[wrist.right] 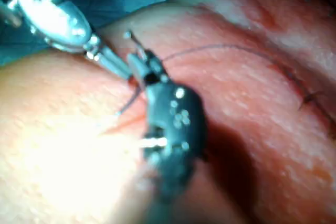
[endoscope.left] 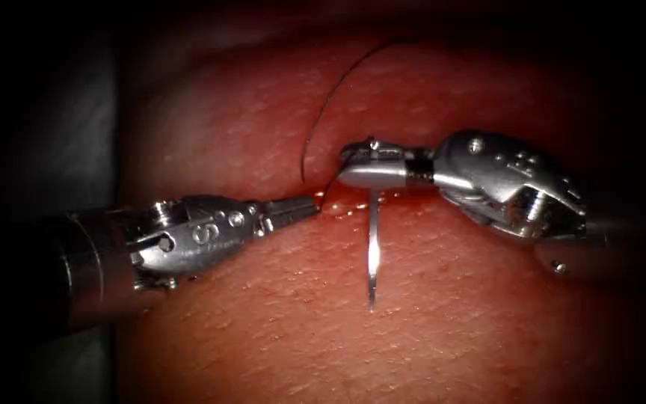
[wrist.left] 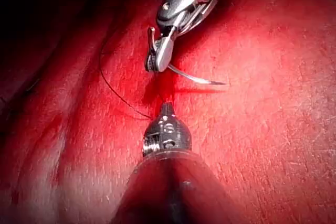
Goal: Wound Closure
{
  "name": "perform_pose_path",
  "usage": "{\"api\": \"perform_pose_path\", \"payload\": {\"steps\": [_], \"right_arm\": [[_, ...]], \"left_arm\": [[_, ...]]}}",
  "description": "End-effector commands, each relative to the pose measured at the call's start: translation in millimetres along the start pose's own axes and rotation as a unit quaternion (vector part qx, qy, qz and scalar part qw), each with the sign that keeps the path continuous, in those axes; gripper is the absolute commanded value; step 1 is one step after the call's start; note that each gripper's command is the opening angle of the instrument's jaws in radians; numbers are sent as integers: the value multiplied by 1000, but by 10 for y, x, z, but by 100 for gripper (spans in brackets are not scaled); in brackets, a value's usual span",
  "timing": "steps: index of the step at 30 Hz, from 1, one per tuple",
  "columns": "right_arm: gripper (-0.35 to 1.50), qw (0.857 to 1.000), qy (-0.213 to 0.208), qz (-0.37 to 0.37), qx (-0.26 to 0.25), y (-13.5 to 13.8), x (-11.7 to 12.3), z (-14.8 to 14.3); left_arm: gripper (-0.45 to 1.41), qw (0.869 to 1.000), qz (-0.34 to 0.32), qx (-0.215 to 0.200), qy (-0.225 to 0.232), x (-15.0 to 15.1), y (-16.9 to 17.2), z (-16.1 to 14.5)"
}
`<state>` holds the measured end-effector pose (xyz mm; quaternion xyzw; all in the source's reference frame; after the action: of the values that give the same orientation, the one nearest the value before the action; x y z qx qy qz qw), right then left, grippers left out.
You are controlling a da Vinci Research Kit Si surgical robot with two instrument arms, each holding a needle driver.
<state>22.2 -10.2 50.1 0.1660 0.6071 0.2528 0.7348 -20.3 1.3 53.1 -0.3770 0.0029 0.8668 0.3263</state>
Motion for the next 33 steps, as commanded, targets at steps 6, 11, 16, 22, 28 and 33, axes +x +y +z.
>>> {"api": "perform_pose_path", "payload": {"steps": [6, 11, 16, 22, 28, 33], "right_arm": [[-35, 1000, 7, -28, 0, -2, -4, 7], [-35, 997, 11, -73, -5, 1, 0, 12], [-35, 994, 13, -109, -10, 3, 2, 18], [-35, 991, 15, -132, -12, 4, 7, 19], [-35, 987, 18, -160, -12, 4, 9, 21], [-35, 984, 18, -175, -11, 3, 8, 22]], "left_arm": [[-45, 999, 1, -40, -33, -3, 10, 18], [-45, 997, 9, -53, -52, -8, 11, 25], [-45, 997, 9, -54, -57, -12, 4, 32], [-45, 996, 7, -63, -67, -18, -3, 43], [-45, 995, -5, -68, -79, -30, -6, 52], [-45, 992, -2, -72, -100, -35, -10, 57]]}}
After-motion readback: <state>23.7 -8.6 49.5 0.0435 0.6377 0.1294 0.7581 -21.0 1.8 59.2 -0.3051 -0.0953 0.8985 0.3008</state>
